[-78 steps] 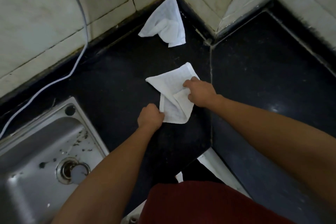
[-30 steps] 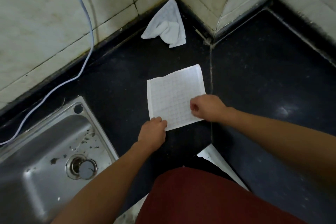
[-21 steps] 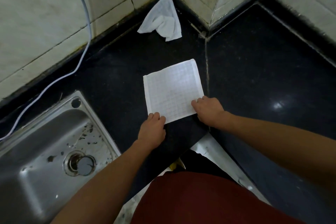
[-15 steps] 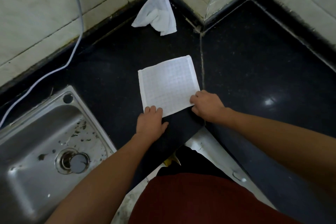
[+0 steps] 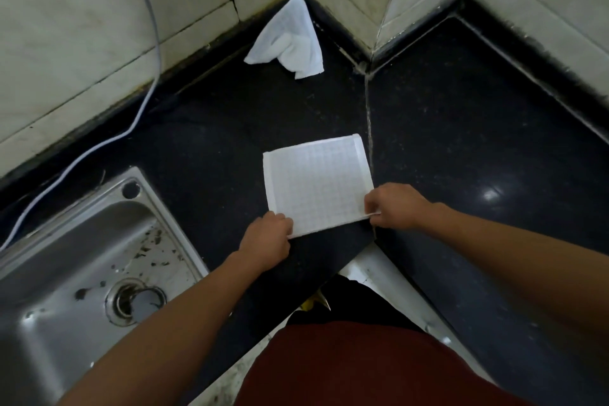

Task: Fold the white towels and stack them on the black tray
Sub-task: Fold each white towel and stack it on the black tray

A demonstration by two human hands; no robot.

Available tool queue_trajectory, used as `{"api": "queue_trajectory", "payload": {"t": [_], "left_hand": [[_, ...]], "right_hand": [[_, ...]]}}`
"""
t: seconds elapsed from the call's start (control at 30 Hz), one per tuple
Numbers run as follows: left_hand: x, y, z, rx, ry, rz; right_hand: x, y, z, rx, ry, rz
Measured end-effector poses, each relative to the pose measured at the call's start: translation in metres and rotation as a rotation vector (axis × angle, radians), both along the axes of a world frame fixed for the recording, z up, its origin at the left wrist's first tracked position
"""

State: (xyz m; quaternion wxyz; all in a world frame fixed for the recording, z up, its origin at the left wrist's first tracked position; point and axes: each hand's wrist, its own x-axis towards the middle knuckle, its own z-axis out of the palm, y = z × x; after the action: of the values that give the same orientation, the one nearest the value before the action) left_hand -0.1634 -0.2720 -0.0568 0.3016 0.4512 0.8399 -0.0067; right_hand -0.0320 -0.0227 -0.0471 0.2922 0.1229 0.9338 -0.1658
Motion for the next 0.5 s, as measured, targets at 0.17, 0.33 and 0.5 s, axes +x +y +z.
{"api": "queue_trajectory", "payload": {"t": [0.17, 0.33, 0.5], "left_hand": [[-0.043, 0.007, 0.013, 0.097, -0.1, 0.185], [-0.097, 0.037, 0.023, 0.273, -0.096, 0.467], [-0.125, 0.063, 0.012, 0.267, -0.067, 0.57]], "right_hand": [[-0.033, 0.027, 0.008, -0.139, 0.108, -0.203], [-0.076, 0.06, 0.008, -0.241, 0.223, -0.508], [-0.104, 0.073, -0.005, -0.226, 0.224, -0.6]]}}
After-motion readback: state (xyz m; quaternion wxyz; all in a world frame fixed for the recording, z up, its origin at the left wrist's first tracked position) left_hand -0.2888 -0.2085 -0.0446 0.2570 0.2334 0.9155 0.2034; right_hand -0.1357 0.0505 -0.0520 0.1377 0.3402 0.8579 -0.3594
